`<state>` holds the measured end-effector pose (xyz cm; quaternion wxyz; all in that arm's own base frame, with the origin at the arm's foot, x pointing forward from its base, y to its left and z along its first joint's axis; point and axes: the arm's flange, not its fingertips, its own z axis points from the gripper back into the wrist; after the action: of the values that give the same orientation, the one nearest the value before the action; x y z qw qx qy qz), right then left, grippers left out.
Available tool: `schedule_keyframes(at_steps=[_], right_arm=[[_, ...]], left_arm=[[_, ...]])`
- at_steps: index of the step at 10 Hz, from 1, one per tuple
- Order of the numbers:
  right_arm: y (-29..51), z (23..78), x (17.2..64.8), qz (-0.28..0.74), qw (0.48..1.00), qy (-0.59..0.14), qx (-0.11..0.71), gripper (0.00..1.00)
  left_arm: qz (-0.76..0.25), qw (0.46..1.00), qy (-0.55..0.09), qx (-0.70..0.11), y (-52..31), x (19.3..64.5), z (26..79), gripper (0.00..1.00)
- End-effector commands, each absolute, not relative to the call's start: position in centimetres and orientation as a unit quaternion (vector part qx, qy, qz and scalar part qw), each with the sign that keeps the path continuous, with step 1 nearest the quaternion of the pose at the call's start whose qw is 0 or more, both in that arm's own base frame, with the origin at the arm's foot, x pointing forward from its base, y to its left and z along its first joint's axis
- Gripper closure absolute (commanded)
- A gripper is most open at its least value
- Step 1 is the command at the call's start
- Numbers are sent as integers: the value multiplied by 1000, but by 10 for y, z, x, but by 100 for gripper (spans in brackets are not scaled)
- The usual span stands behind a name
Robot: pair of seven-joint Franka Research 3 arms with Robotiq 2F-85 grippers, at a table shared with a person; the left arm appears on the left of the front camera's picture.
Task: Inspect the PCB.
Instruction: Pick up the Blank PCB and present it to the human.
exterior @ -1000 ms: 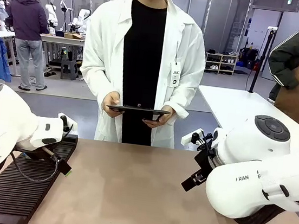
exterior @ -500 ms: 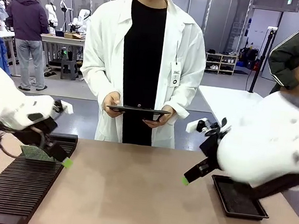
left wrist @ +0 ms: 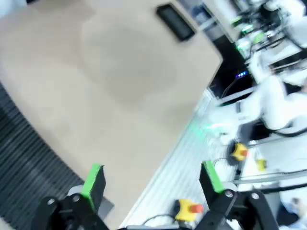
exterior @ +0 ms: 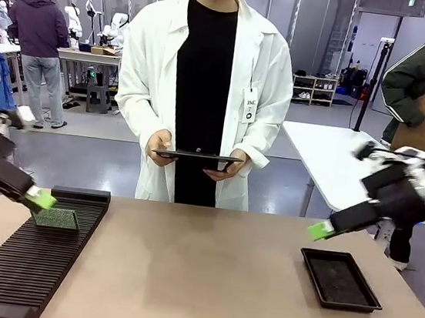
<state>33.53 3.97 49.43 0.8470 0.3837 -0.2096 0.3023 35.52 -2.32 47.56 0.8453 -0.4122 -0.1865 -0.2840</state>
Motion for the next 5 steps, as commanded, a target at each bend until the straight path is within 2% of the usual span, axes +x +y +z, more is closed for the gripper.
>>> schedule_keyframes(at_steps=[1,2,5], right_arm=[[3,487,322,242,830,-209,457,0],[-13,488,313,201,812,-217,503,0],[-48,475,294,156,772,-228,573,0]], left_arm=[[-232,812,-201,-496,22,345,477,0],[-194,798,-215,-529,45,333,480,0],[-147,765,-250,-574,86,304,474,0]])
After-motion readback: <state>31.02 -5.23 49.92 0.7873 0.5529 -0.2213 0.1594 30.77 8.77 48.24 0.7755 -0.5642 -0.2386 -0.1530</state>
